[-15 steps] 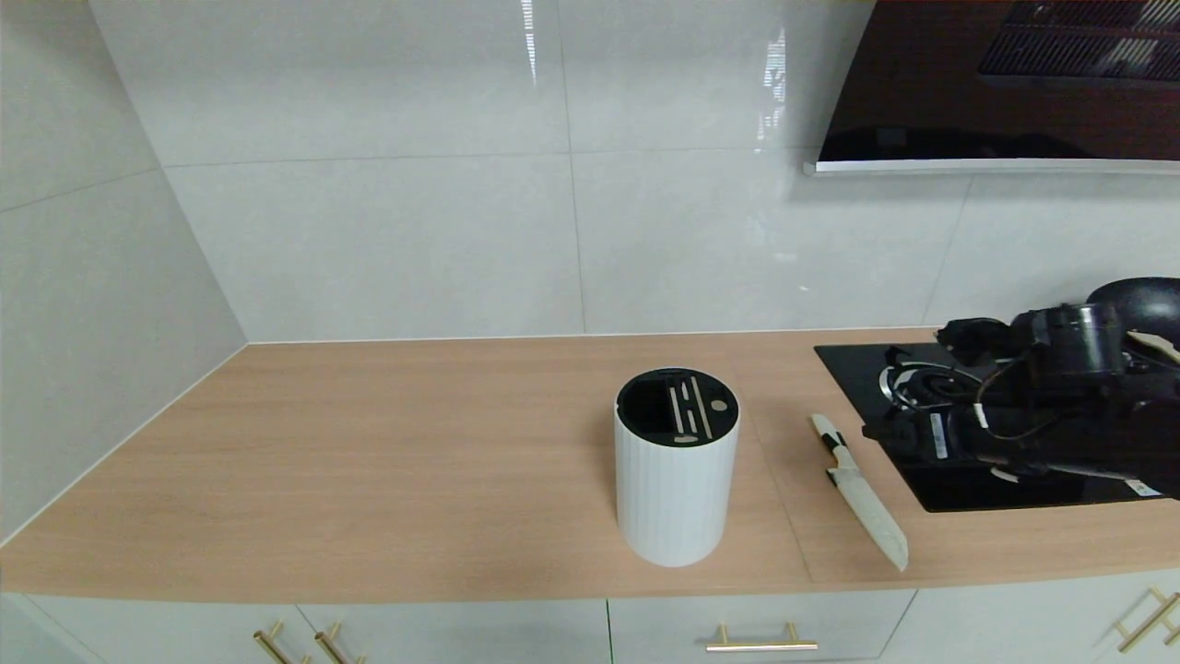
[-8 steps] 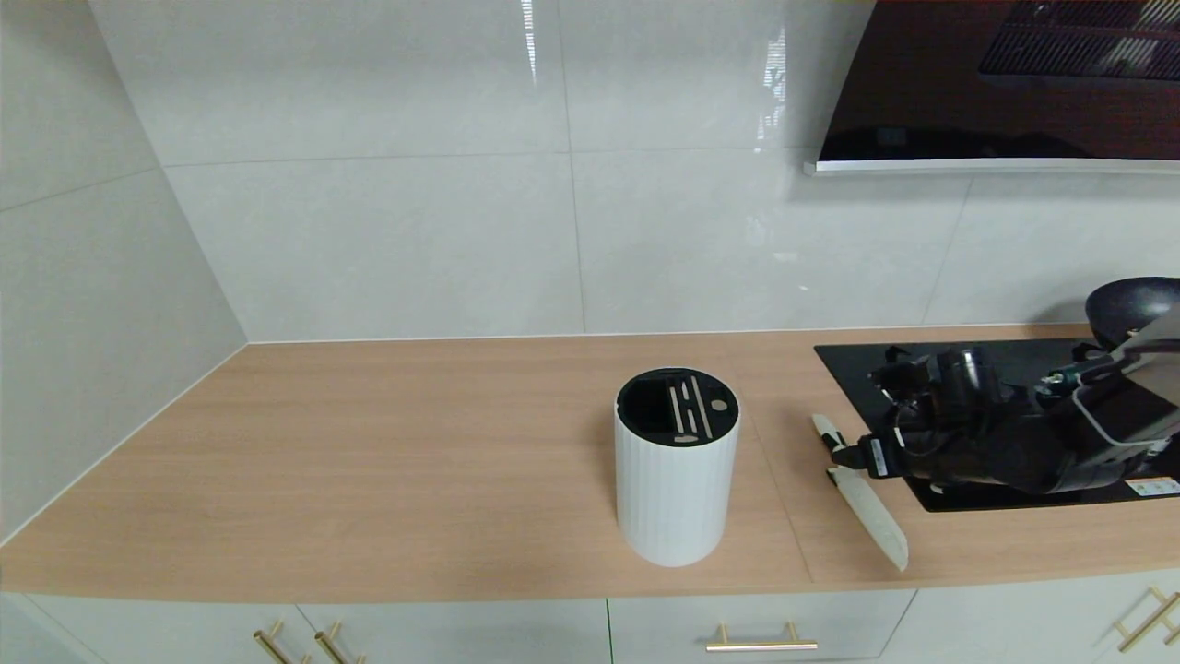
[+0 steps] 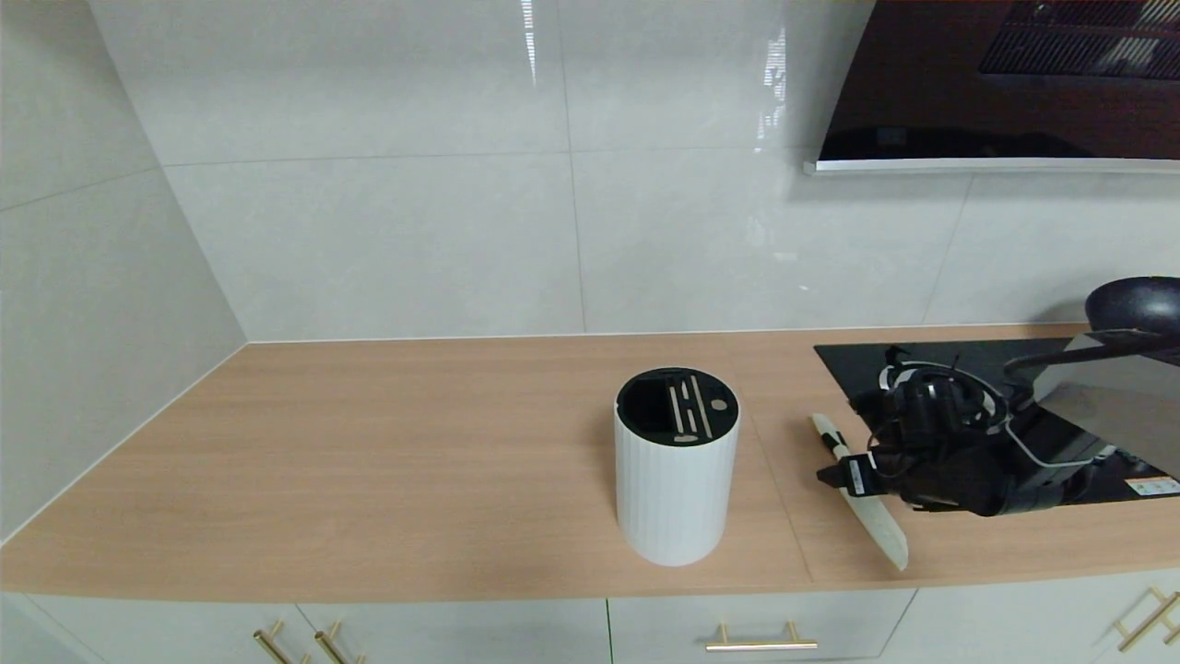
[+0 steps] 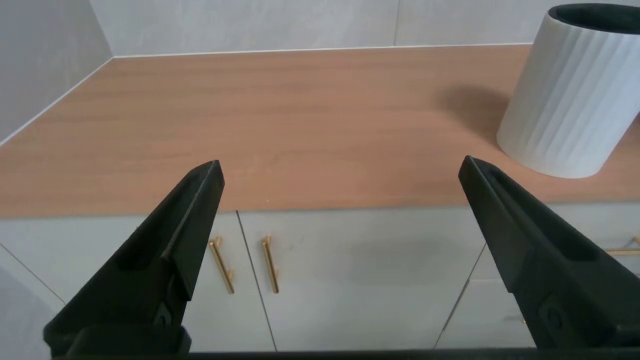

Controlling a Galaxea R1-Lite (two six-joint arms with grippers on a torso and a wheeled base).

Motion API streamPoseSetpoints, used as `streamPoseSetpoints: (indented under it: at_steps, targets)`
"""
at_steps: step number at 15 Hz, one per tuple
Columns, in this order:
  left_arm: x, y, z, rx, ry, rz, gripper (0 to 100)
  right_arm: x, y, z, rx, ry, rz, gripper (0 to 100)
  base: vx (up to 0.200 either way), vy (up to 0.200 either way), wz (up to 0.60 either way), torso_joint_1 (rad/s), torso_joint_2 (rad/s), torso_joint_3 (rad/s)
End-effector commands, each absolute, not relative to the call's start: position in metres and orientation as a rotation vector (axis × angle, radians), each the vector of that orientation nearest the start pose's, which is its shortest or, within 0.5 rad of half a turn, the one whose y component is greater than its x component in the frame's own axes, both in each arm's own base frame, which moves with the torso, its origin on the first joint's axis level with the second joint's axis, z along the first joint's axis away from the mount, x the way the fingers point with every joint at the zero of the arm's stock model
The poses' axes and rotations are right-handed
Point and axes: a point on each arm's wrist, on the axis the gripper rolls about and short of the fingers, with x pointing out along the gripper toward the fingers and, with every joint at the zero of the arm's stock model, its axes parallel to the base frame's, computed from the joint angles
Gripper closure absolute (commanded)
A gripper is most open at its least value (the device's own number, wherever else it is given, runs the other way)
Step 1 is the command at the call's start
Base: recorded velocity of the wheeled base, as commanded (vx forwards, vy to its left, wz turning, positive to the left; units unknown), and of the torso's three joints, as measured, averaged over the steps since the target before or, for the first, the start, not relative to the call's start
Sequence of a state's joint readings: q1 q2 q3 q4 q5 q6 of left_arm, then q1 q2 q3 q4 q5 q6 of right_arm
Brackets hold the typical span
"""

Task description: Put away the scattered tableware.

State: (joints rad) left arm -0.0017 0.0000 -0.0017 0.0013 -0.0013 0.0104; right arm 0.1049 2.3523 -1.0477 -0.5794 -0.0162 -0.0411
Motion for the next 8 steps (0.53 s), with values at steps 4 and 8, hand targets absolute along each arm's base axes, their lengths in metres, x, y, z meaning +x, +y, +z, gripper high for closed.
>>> streamPoseSetpoints:
  at_steps: [4, 8]
  targets:
    - [-0.0228, 0.0, 0.0758, 0.011, 0.002, -0.003, 0, 0.4117, 0.0434, -0.0155, -0.08, 0.731, 0.098, 0, 0.0, 0.0, 0.0, 0.0, 0.0, 0.0]
    - [-0.0228, 0.0, 0.0758, 0.011, 0.002, -0.002, 0, 0.4137, 0.0455, -0.0147, -0.073, 0.723, 0.099, 0, 0.0, 0.0, 0.0, 0.0, 0.0, 0.0]
